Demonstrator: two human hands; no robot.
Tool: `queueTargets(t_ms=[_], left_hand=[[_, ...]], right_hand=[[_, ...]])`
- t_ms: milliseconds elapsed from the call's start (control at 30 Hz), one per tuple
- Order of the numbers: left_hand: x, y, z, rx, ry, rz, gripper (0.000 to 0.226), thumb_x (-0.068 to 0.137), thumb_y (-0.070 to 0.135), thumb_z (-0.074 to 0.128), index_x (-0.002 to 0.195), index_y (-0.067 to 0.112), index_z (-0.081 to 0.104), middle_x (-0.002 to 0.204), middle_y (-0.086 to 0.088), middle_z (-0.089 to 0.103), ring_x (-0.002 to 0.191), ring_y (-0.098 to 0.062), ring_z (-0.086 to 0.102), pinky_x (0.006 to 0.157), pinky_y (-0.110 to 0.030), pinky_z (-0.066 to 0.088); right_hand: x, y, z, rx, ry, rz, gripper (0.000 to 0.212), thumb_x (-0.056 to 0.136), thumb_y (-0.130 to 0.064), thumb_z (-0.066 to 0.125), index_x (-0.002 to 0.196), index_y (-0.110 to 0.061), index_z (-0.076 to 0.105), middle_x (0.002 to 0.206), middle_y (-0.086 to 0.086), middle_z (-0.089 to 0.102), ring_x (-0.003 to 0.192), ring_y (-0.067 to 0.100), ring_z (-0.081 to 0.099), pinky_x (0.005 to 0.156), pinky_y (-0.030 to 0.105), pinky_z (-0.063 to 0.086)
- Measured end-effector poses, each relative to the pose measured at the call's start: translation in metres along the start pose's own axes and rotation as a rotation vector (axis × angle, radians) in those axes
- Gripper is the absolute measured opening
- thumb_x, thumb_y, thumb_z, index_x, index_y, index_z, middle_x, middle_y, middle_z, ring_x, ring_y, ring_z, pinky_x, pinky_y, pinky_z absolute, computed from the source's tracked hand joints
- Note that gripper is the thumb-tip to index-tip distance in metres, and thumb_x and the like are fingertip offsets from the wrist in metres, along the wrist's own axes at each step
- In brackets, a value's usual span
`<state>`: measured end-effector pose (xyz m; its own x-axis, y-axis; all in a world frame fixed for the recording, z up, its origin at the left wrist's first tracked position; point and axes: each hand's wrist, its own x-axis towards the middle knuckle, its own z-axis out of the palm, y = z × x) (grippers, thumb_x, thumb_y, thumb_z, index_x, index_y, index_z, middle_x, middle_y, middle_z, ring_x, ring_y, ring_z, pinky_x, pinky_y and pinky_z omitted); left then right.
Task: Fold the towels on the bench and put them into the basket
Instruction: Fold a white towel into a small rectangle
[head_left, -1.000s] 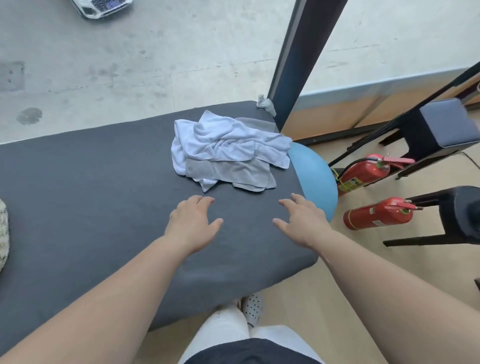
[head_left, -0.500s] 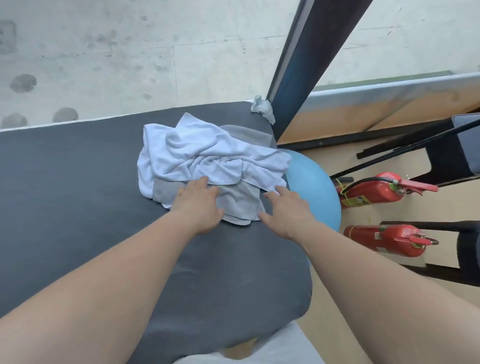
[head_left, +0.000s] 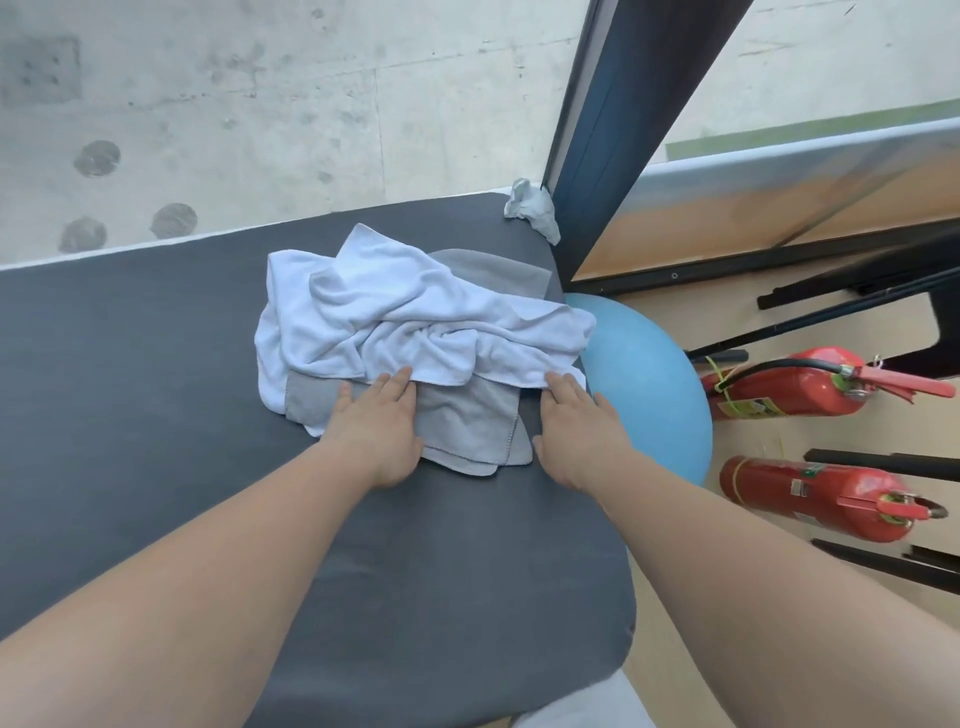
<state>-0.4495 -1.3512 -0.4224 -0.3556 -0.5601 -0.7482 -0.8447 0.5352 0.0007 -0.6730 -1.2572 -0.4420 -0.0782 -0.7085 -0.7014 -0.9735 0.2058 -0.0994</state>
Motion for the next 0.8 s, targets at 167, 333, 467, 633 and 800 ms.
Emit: queueTargets(t_ms=[167,333,467,633,800], left_hand=[[-0.029,0.004,-0.02,-0.299,0.303,0.053,0.046,0.097,0.021,0.051,0.141,0.008,0.046,0.155,-0.004,0.037,0.135,-0.031,0.04,0.114,-0.041,0.029],[-0.09,-0.004,-0.048,-0.756,0.627,-0.103,0.026,0.093,0.008,0.056,0.111,0.014,0.073,0.112,0.002,0.072,0.107,-0.02,0.064,0.09,-0.029,0.047],[-0.148,-0.023,-0.063,-0.946,0.684,-0.092,0.026,0.09,0.004,0.051,0.094,0.025,0.066,0.08,0.015,0.064,0.077,-0.012,0.061,0.072,-0.028,0.05],[-0.21,-0.046,-0.051,-0.846,0.565,-0.019,0.024,0.089,0.006,0.044,0.087,0.023,0.061,0.083,0.002,0.058,0.073,-0.02,0.053,0.06,-0.029,0.043],[-0.26,-0.051,-0.027,-0.644,0.396,0.041,0.032,0.087,0.006,0.04,0.055,0.013,0.039,0.061,-0.001,0.042,0.058,-0.018,0.033,0.052,-0.03,0.027]], right_hand=[[-0.033,-0.001,-0.03,0.069,0.286,-0.034,0.023,0.1,-0.031,0.05,0.096,-0.012,0.062,0.111,-0.001,0.053,0.082,0.026,0.053,0.069,0.034,0.039],[-0.09,-0.005,-0.056,0.075,0.249,0.027,0.019,0.081,0.003,0.053,0.079,-0.014,0.062,0.087,0.003,0.05,0.077,0.031,0.055,0.06,0.033,0.046],[-0.141,-0.013,-0.062,0.214,0.356,0.069,0.023,0.085,-0.003,0.055,0.089,-0.021,0.068,0.091,-0.001,0.058,0.089,0.028,0.06,0.072,0.035,0.048],[-0.207,-0.039,-0.064,0.356,0.555,0.041,0.018,0.084,-0.007,0.052,0.092,-0.022,0.057,0.083,-0.005,0.055,0.082,0.027,0.053,0.063,0.034,0.035],[-0.258,-0.055,-0.057,0.289,0.595,0.035,0.014,0.08,-0.006,0.054,0.083,-0.009,0.068,0.081,0.0,0.051,0.083,0.032,0.056,0.064,0.036,0.038]])
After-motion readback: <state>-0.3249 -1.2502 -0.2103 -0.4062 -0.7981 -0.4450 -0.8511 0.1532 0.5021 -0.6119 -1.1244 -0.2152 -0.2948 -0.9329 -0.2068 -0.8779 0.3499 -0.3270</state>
